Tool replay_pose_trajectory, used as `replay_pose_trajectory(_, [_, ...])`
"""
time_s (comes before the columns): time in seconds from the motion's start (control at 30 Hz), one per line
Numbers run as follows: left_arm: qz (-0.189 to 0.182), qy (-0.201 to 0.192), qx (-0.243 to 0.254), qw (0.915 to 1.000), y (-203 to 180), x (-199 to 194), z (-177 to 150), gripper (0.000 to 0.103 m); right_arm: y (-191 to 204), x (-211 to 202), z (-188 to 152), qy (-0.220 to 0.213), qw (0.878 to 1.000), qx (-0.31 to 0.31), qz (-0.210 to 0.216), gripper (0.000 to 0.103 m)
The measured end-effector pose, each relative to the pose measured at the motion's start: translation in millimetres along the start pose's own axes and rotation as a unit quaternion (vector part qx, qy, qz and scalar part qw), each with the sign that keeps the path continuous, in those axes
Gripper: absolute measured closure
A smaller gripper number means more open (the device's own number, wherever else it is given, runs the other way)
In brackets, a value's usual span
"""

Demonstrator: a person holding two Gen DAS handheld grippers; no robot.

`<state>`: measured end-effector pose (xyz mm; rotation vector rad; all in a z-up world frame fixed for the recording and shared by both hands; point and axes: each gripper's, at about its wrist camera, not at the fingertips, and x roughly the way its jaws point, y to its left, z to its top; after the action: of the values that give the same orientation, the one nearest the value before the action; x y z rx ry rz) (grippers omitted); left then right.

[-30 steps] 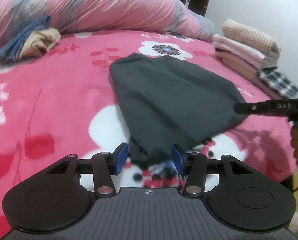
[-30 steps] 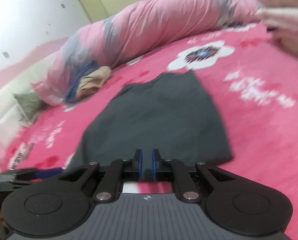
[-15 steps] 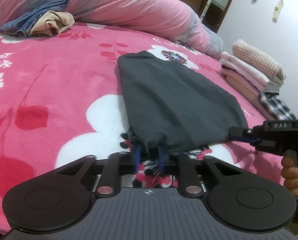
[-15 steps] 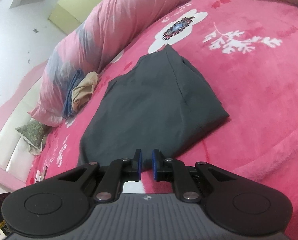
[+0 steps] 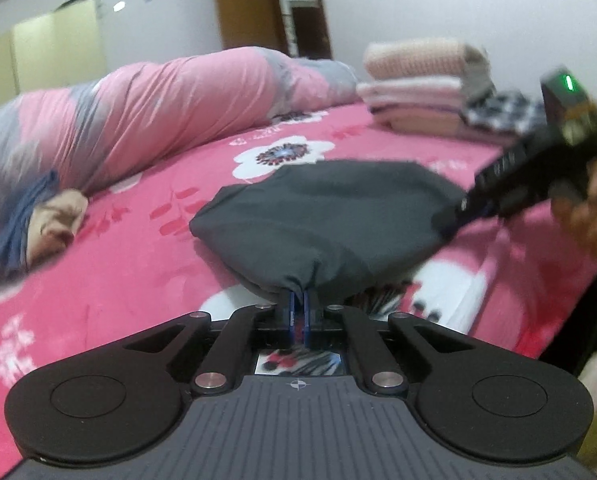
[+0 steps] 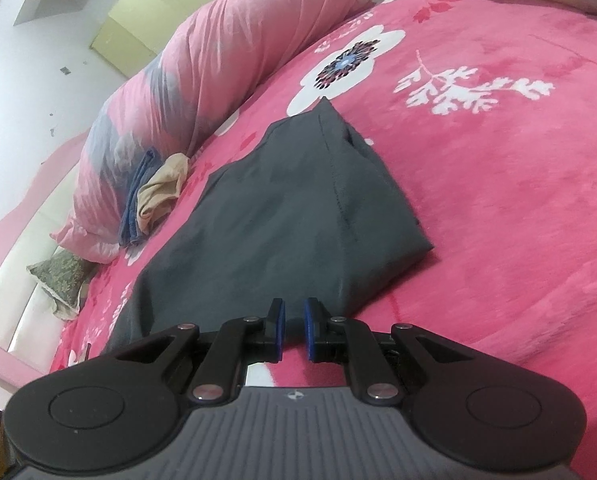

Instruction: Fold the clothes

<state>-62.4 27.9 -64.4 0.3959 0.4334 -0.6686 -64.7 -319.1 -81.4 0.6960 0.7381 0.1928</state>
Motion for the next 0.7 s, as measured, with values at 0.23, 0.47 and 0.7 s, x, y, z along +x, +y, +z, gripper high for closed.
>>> replay_pose_trajectory(0.23, [-0.008,0.020,0.006,0.9997,8.1,6.3,-16.5,0.102,-0.8,2.3,1.1,0.001,1.000,-0.006,-0.007,0.093])
replay_pose_trajectory(0.47, [-0.010,0.008,0.006,0.9999,14.2,-0.5,-17.9,0.102,1.3,2.3,0.9,0.000,1.000,-0.012,-0.015,0.093])
replay_pose_trajectory(0.7, [0.000,0.032,-0.028,0.9991,18.7,5.8,-34.0,0.101,4.8,0.6,0.4,0.001,0.999,-0.030,-0.027,0.093])
